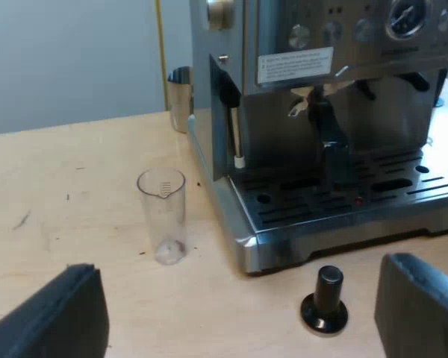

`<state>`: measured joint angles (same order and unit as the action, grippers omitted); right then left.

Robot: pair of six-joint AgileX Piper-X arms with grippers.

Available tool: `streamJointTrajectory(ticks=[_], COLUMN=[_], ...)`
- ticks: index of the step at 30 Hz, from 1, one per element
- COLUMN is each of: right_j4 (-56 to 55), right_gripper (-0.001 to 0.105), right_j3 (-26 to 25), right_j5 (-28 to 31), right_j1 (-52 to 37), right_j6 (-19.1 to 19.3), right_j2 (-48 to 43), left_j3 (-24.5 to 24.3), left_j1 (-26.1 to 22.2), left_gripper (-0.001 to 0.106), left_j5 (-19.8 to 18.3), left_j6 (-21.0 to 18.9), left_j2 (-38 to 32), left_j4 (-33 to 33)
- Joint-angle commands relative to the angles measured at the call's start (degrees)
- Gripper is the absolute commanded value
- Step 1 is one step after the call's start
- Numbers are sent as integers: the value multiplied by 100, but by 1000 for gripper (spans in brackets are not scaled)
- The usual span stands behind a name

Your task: Remove mug from coffee machine

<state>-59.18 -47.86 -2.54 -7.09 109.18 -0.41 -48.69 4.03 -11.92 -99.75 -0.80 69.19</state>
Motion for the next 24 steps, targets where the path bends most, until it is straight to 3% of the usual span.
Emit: streamJointTrajectory(ticks=[1,9,15,24], right_j4=[9,9,-24,-361], right_gripper=[55,55,55,55], right_j3=[89,540,782,1006], right_j5=[-109,-380,-382,-382], right_j1=[6,6,6,6], right_j6=[74,74,74,74], right_j2=[-268,-268,-268,-268], left_j3=[8,86,595,1502], left_j1=[-5,-5,-5,-5], left_gripper=[87,87,87,87], left_j5=[98,109,105,30], left_j6=[18,146,145,145], left_j2=[-203,-203,-203,-203], left_j4=[-7,-22,-160,-965])
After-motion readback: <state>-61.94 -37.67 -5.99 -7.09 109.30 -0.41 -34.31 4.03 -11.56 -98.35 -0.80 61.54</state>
